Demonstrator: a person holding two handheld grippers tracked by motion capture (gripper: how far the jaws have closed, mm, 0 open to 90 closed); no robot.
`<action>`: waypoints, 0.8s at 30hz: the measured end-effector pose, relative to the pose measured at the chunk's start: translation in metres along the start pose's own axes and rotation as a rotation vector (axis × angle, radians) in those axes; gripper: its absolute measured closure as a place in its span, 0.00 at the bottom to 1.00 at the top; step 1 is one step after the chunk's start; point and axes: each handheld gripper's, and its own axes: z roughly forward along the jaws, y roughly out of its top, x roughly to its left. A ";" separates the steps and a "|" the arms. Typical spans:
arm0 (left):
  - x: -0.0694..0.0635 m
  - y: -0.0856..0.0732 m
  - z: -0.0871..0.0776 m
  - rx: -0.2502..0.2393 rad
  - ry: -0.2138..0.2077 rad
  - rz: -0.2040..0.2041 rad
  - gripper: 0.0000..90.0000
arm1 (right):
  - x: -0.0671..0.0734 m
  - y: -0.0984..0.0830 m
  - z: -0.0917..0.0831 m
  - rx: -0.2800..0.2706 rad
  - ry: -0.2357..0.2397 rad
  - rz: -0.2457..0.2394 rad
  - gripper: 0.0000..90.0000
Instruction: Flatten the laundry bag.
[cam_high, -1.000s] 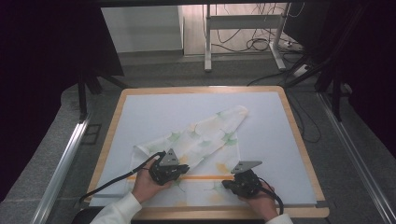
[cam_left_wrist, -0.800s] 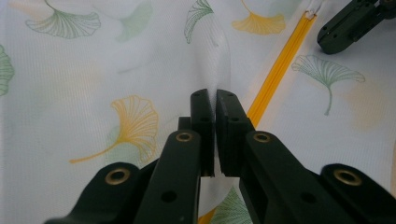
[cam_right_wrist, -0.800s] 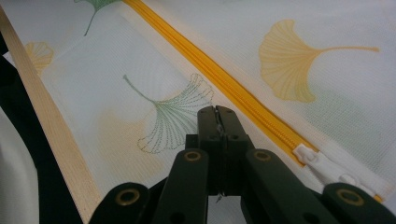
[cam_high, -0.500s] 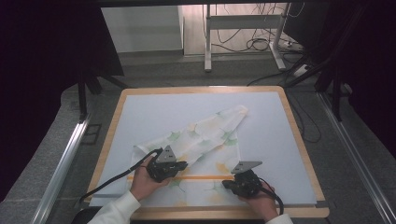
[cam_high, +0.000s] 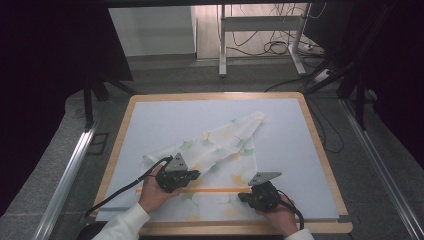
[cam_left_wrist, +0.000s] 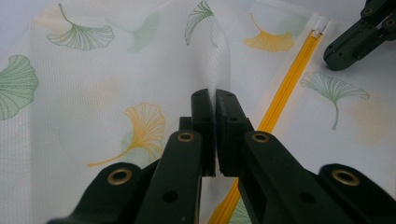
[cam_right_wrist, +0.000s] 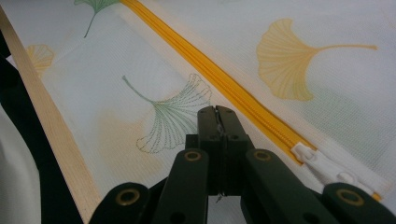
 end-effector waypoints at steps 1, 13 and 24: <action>0.000 0.000 0.000 0.000 0.000 -0.002 0.98 | 0.000 0.000 0.000 0.000 0.000 0.000 0.99; 0.015 0.005 -0.007 -0.036 0.025 -0.014 0.98 | -0.001 0.000 0.000 0.000 0.004 -0.004 0.99; 0.034 -0.001 -0.015 -0.060 0.045 -0.079 0.98 | -0.001 0.000 0.000 -0.001 0.000 -0.005 0.99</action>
